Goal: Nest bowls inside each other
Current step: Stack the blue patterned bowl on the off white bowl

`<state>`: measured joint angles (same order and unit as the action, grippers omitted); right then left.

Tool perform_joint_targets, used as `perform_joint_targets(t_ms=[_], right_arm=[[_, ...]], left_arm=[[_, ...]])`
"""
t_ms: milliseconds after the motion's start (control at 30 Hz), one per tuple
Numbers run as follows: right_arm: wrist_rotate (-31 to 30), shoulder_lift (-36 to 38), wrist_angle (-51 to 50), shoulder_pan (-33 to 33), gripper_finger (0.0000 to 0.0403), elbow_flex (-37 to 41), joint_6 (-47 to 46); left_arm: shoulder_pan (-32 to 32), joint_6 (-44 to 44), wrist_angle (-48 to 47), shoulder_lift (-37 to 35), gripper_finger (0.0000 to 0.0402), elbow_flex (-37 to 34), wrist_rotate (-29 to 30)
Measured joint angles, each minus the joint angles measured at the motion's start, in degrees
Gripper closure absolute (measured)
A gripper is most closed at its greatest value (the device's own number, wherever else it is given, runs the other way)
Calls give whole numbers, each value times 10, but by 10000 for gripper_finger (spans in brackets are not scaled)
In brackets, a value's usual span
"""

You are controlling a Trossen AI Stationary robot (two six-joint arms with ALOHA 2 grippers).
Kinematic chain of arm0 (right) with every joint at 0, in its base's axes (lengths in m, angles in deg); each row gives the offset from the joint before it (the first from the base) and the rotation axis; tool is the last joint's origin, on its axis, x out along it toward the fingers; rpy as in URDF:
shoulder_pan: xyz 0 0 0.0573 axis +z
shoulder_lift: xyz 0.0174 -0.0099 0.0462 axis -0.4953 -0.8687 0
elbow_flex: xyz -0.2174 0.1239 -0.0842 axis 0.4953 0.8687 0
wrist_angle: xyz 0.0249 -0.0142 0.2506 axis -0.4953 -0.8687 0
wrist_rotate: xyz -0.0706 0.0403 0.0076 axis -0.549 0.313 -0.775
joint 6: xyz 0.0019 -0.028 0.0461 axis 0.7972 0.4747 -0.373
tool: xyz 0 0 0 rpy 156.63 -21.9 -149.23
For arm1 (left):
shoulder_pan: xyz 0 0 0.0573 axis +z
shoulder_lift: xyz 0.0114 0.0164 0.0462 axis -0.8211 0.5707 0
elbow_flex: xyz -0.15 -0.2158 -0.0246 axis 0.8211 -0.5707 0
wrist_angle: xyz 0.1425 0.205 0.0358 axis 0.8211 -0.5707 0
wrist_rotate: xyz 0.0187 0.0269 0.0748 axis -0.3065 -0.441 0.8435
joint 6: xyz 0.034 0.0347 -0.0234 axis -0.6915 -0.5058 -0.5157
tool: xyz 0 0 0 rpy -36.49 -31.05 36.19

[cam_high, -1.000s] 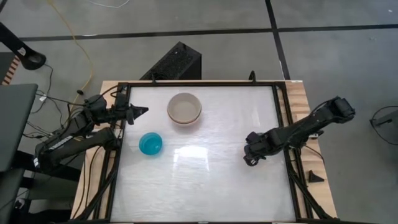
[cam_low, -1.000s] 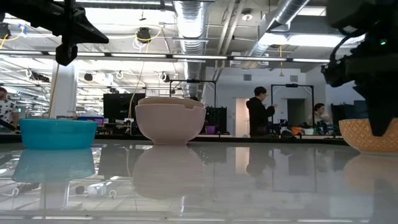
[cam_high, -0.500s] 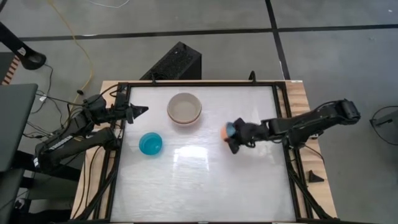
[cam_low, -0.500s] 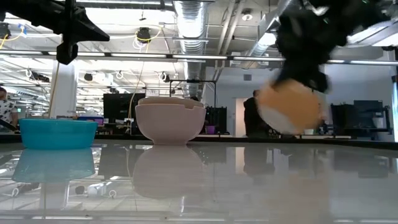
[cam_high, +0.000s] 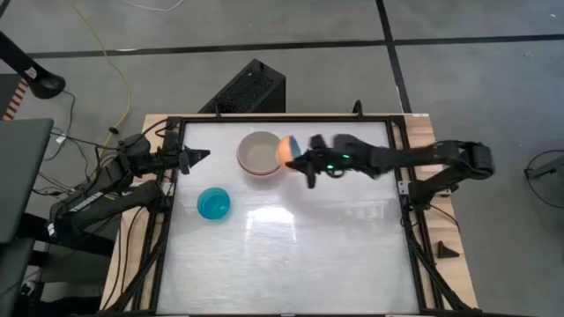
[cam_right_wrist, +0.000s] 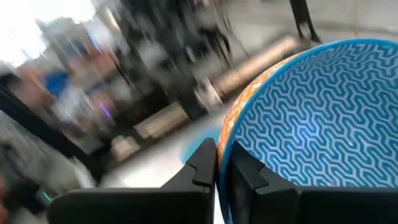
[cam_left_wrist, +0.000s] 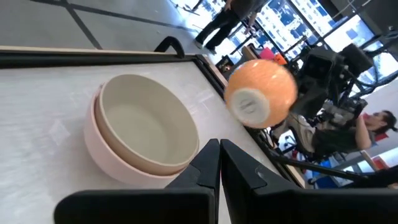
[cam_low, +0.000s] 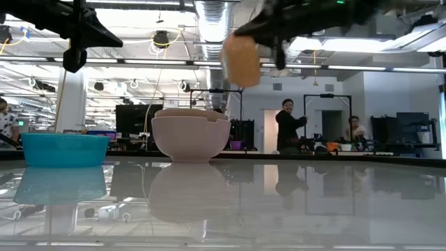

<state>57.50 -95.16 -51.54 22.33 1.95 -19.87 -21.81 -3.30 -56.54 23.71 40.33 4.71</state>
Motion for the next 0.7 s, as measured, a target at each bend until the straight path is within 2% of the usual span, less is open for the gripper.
perform_joint_targets(t_ms=[133,267,533,700], right_arm=[[14,-93,-212,-3,359,-161,107],[16,-192,-373,-3,359,-330,209],[-1,-394,-630,-12,359,-618,324],[-39,-492,-730,-21,360,-748,363]], left_arm=[[0,3,0,0,401,0,-1],[0,5,0,0,401,0,-1],[0,5,0,0,401,0,-1],[0,5,0,0,401,0,-2]])
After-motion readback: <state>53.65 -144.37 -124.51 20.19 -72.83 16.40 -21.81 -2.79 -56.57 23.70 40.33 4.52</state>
